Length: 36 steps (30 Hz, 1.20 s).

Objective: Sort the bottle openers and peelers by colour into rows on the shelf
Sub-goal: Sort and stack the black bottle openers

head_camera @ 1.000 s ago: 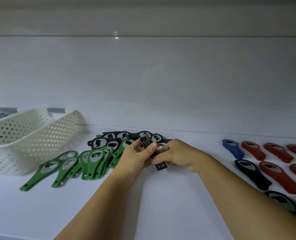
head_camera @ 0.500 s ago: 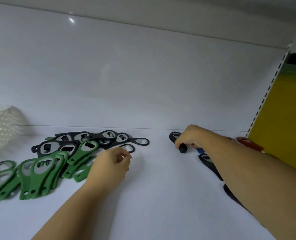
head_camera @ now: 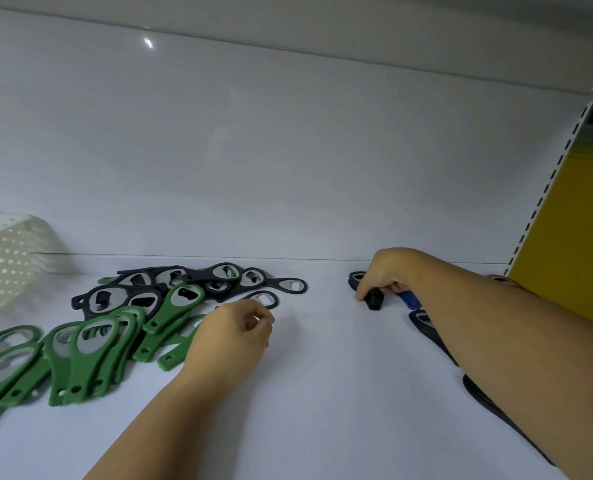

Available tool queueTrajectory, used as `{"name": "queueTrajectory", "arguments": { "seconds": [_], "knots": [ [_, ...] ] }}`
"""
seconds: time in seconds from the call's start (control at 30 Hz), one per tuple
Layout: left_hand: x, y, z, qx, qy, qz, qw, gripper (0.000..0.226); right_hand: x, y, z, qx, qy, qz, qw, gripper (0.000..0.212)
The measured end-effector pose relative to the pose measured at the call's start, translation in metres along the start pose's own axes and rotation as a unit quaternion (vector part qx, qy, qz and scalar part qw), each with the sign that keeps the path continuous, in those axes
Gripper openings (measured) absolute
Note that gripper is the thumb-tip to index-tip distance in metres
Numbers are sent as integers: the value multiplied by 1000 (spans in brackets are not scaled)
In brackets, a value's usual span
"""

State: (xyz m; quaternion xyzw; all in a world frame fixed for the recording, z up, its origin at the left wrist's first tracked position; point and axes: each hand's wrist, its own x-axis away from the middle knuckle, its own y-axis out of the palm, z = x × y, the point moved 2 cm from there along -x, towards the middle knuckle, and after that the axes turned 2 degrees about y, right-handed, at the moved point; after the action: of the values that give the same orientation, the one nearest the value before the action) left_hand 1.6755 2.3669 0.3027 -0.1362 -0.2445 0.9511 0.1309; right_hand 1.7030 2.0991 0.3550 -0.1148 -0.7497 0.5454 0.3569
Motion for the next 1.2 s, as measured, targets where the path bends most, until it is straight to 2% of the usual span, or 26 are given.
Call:
{"name": "queueTrajectory", "arguments": {
  "seconds": [0.1,0.17,0.23,0.37,0.53,0.67,0.8,0.93,0.97,1.1,1.17,1.2],
  "knots": [
    [0,-1,-1,14,-3,4,1000,24,11,-13,-1,54,-51,105,992,44],
    [0,-1,-2,20,-5,10,1000,23,21,-17,-8,28,-101,196,975,46],
    [-1,-2,-2,28,-8,17,999,22,36,-7,-25,-22,-152,238,959,45],
    [-5,-5,-2,40,-30,59,997,21,50,54,-69,-91,-258,184,944,35],
    [-6,-23,-15,85,-84,170,978,21,45,96,-80,-152,-275,204,927,36],
    [-6,-22,-16,101,-93,176,975,21,48,97,-82,-104,-327,185,921,32],
    [-5,-21,-11,109,-93,186,972,21,48,96,-83,-119,-322,155,927,37],
    [-3,-23,-9,108,-79,203,970,21,46,93,-79,-174,-326,138,919,17],
    [-3,-24,-9,104,-77,205,970,21,45,94,-78,-187,-326,128,918,19],
    [0,-22,-6,100,-69,204,971,21,43,92,-78,-187,-324,85,923,50],
    [1,-22,-5,102,-59,207,971,20,43,90,-76,-204,-323,75,921,49],
    [1,-23,-5,106,-52,215,970,20,43,90,-75,-223,-323,76,916,42]
  ]
}}
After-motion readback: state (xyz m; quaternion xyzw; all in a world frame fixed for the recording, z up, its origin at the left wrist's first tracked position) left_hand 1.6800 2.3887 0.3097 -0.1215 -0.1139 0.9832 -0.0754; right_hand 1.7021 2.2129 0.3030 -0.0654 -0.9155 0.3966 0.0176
